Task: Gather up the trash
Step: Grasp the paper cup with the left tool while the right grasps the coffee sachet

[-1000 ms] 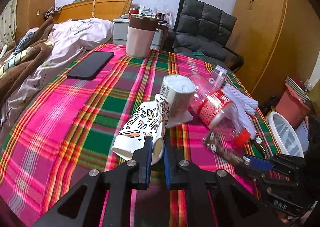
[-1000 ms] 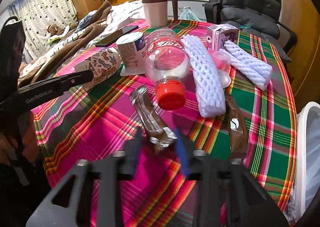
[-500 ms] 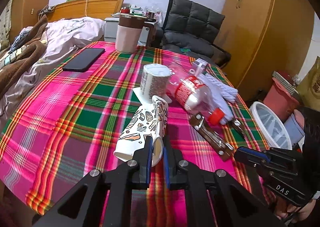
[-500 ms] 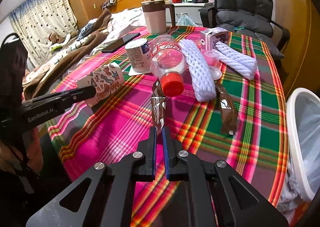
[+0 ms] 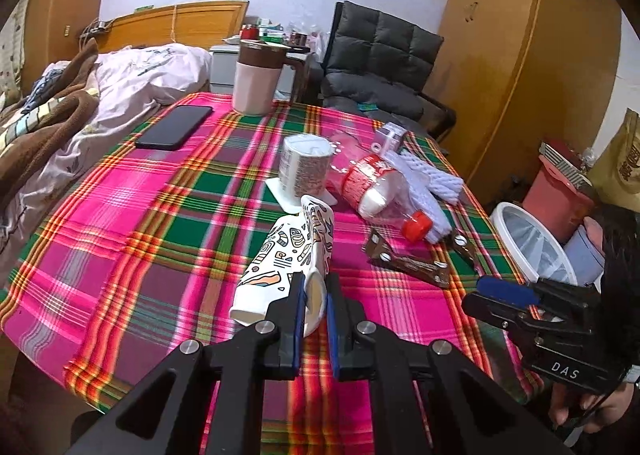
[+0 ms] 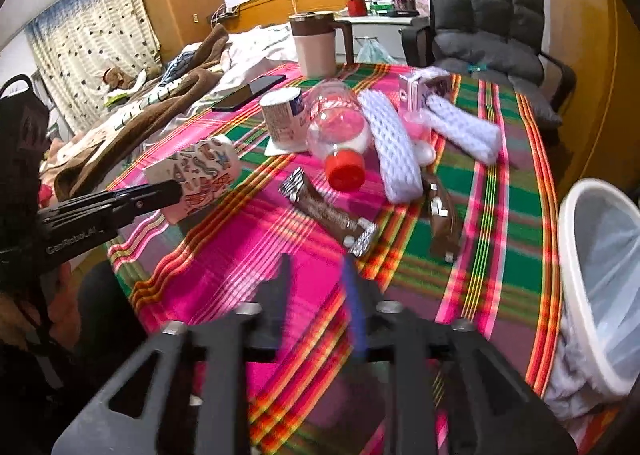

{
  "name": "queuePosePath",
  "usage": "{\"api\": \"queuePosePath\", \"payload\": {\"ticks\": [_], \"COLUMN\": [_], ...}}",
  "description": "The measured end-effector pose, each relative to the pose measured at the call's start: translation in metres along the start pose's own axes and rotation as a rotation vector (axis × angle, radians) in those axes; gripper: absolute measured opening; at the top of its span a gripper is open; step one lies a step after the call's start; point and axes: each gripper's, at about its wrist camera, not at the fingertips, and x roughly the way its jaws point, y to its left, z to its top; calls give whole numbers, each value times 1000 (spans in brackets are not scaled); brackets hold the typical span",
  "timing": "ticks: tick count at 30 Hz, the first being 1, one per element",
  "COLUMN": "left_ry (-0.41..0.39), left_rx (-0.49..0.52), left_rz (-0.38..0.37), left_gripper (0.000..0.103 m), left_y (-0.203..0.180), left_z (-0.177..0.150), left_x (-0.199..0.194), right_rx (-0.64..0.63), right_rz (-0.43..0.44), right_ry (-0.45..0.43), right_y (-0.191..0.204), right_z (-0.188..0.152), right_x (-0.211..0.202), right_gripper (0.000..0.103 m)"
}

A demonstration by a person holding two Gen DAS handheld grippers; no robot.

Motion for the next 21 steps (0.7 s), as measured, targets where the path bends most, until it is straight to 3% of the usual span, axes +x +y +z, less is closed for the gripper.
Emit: {"api": "queuePosePath", "payload": {"ticks": [8,10,13,14,15,21], "left_ry": [28,35,49,54,58,80], "left_rx": [-19,-16,-8,-4,0,22], "left_rz": [14,1,-10,-11,-12,-17], "left_gripper": [10,10,11,11,12,25], "left_y": [14,14,14,13,13,9], "left_z": [-1,-2,-2,-3,-3,-2], "left_x": [8,9,13,14,16,25], "right_rx": [-114,-101,-87,-87,-89,-66], "right_rz": [2,16,44,34,27,38], "right_ry": [63,108,100,101,103,91], "right_y": [-3,-6,-6,-5,-4,-1], "right_z": [16,17,19,18,17,8], "right_x": [38,48,44,44,43,34], "right_gripper": [44,44,44,42,28,6]}}
